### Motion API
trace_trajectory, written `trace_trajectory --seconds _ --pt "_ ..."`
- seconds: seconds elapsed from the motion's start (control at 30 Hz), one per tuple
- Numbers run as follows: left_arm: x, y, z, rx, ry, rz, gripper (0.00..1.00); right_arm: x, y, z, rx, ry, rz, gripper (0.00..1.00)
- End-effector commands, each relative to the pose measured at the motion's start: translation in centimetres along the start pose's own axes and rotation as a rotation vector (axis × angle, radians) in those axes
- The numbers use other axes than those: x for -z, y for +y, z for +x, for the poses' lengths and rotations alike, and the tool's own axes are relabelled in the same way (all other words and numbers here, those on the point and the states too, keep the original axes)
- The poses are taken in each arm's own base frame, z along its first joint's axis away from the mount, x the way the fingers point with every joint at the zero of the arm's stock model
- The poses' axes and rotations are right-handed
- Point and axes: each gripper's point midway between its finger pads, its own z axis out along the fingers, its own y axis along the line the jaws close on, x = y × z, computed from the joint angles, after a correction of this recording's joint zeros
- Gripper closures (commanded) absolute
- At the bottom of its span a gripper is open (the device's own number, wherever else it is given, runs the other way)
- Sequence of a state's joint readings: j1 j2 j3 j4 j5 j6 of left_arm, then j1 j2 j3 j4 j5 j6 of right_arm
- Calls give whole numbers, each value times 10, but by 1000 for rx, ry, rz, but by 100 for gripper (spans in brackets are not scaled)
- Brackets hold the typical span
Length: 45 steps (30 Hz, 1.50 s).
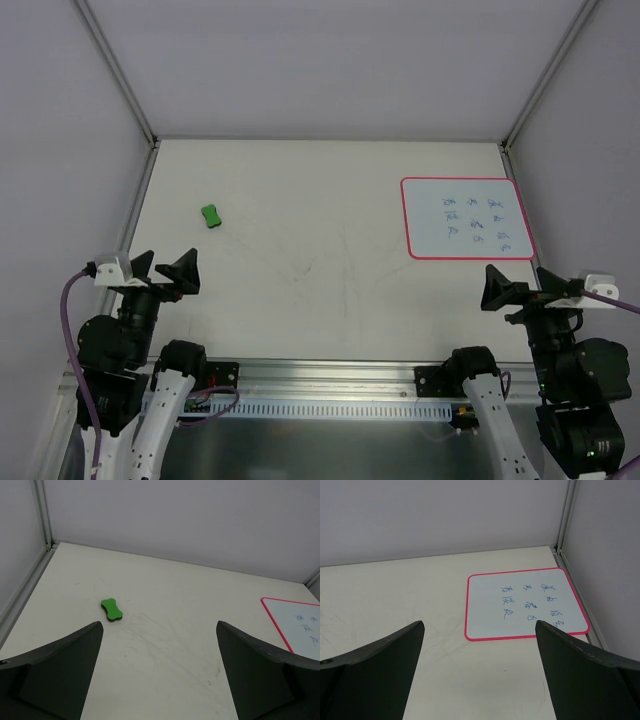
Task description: Erase the whiteboard
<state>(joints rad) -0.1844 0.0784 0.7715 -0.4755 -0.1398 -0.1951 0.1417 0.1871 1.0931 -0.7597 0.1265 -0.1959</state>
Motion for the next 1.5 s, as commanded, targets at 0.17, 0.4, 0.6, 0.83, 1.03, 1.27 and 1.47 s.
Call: trace_trajectory --seconds 0.17,0.4,0.6,0.83,1.03,1.27,1.47 --pt "-23 6 40 25 112 -39 1 -38 28 39 -115 178 -94 1" --pt "-39 9 84 36 248 -60 1 -104 36 102 -274 410 -8 1" --pt "-42 11 97 10 295 -60 1 -173 29 160 -256 546 117 1" --pt "-42 14 99 9 293 -74 1 -234 33 247 -190 785 227 1" --pt "-42 17 98 7 289 -88 1 -259 60 299 -129 866 205 6" --pt "-43 16 100 8 295 -87 1 -260 79 343 -92 944 193 21" --pt "-42 16 100 10 294 -86 1 -235 119 369 -112 1029 120 36"
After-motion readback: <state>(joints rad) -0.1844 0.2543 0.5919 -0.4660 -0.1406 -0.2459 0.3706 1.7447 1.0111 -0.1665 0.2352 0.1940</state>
